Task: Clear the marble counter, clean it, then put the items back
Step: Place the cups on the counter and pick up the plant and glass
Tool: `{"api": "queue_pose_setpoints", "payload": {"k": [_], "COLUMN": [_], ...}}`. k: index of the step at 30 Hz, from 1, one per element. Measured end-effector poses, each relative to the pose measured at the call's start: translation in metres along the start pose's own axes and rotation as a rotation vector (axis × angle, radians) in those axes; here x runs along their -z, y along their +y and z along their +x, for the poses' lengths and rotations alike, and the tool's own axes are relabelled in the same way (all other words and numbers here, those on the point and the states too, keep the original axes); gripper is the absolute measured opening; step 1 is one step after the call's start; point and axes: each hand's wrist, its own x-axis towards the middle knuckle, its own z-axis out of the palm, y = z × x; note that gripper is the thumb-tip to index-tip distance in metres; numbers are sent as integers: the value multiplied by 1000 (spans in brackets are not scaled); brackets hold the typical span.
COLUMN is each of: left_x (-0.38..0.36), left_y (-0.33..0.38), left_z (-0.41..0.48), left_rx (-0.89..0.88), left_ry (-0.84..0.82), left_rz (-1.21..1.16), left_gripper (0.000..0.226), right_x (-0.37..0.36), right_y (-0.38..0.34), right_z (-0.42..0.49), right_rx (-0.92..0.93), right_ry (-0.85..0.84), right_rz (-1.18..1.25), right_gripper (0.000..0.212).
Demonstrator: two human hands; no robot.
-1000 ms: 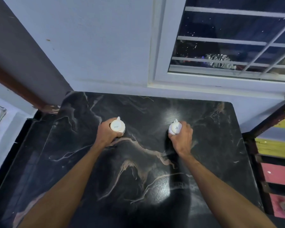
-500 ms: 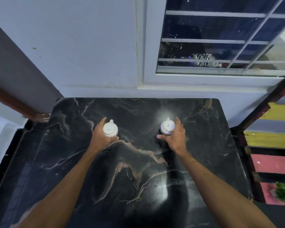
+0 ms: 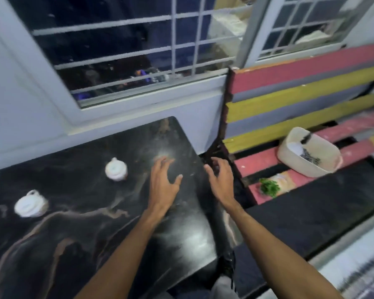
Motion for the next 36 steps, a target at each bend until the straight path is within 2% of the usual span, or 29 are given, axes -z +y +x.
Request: {"api": "queue_pose_setpoints", "payload": {"k": [4, 7, 10, 14, 18, 20, 22, 26, 31, 36], "left_x": [-105, -196, -285, -397, -479, -519, -564, -575, -582, -576], "left_y": [71, 111, 127, 104, 64, 37, -8, 20, 27, 21], "left_z": [13, 18, 16, 10, 5, 6, 3, 3, 1, 3], "left_rx": [-47, -15, 121, 302, 356, 347, 346, 302, 310, 284], "left_ry": [-267, -455, -605, -725, -669, -594, -514, -367, -312, -274], "left_rz": [-11, -12, -7, 5, -40, -84, -110, -82, -146, -137], "left_gripper": [54, 63, 78, 103, 114, 127, 130, 108, 76, 68], "right_x": [88, 146, 181, 199, 190, 181, 171, 155, 145, 145], "right_y": [93, 166, 238, 340, 424, 457, 480, 502, 513, 515], "right_z": [29, 45, 57, 87, 124, 139, 150, 161, 170, 172], "right_rx": [-169, -321, -462, -630, -707, -720, -711, -722, -677, -676], "right_ry": [159, 217, 188, 46, -52, -49, -27, 5, 99, 168], "right_rz": [-16, -7, -9, -64, -109, -117, -116, -122, -168, -151], "right_gripper": [18, 9, 6, 18, 40, 48, 50, 48, 33, 17]}}
